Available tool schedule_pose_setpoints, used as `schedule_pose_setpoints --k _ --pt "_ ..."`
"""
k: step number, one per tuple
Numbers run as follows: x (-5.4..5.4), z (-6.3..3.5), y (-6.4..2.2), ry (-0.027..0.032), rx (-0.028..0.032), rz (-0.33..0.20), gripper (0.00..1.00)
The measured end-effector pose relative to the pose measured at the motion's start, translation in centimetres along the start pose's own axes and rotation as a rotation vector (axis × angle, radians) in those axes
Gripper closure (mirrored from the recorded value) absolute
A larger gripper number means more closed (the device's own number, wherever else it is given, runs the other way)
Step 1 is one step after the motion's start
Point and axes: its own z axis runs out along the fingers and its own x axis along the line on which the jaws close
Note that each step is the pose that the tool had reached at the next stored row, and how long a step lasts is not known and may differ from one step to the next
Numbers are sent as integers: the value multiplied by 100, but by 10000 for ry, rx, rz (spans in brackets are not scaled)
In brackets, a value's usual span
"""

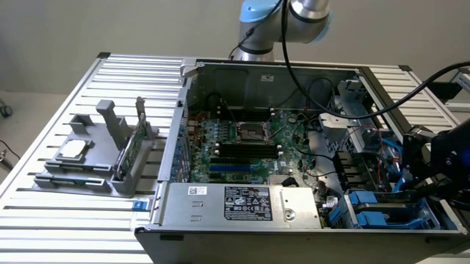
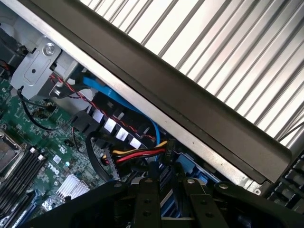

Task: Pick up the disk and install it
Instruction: 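Insert the first disk wire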

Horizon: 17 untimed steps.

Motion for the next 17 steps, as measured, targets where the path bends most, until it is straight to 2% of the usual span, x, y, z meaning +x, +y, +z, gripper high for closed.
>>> schedule_pose_setpoints --k 9,14,16,17 --pt "-4 17 43 25 48 163 75" --pt "-2 21 53 67 107 259 75" --pt "0 21 57 85 136 297 84" --pt "0 22 58 95 151 317 84"
